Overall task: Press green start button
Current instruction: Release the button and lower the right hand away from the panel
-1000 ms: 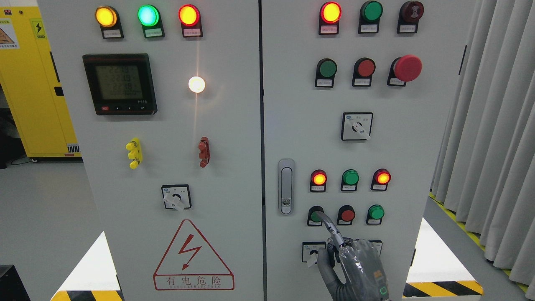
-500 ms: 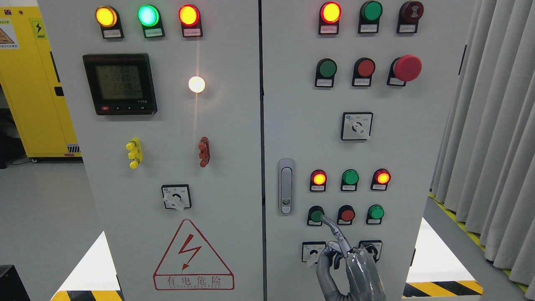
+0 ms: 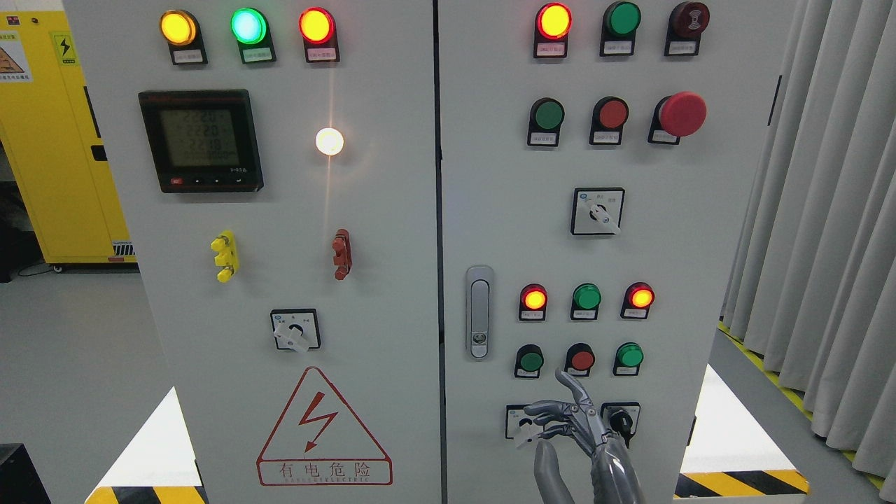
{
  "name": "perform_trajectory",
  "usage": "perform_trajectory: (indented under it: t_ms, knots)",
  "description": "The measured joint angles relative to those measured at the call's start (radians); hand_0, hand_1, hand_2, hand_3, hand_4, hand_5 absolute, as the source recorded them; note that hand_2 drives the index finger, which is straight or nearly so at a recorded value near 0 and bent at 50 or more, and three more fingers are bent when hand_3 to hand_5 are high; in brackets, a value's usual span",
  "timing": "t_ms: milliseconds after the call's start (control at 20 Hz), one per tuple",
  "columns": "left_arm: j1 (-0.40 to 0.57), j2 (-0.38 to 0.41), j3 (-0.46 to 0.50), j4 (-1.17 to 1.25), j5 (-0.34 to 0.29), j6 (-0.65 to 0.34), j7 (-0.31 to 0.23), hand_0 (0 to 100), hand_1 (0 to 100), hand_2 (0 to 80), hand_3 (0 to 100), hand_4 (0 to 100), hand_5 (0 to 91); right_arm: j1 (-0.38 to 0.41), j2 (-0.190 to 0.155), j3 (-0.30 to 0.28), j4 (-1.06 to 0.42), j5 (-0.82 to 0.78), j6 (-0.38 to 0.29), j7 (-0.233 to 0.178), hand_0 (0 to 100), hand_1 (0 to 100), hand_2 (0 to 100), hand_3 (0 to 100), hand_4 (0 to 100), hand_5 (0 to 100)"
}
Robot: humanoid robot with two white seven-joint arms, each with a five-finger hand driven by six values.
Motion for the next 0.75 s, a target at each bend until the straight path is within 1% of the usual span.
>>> perform_trajectory:
  t_ms: [400,750]
  knots:
    - [0.0,0.0,0.0,0.0,0.0,0.0,0.0,12,56,0.0,0,0,0.0,0.019,-0.005,0.016,-0.026,-0.042,0.0,0.001,50,56,0,4,9,5]
    - [0.0,0.0,0.0,0.0,0.0,0.0,0.0,12,56,0.0,0,0,0.0,0.026,-0.012,0.025,-0.038,-0.051,0.012,0.001,46,57,0,4,9,5]
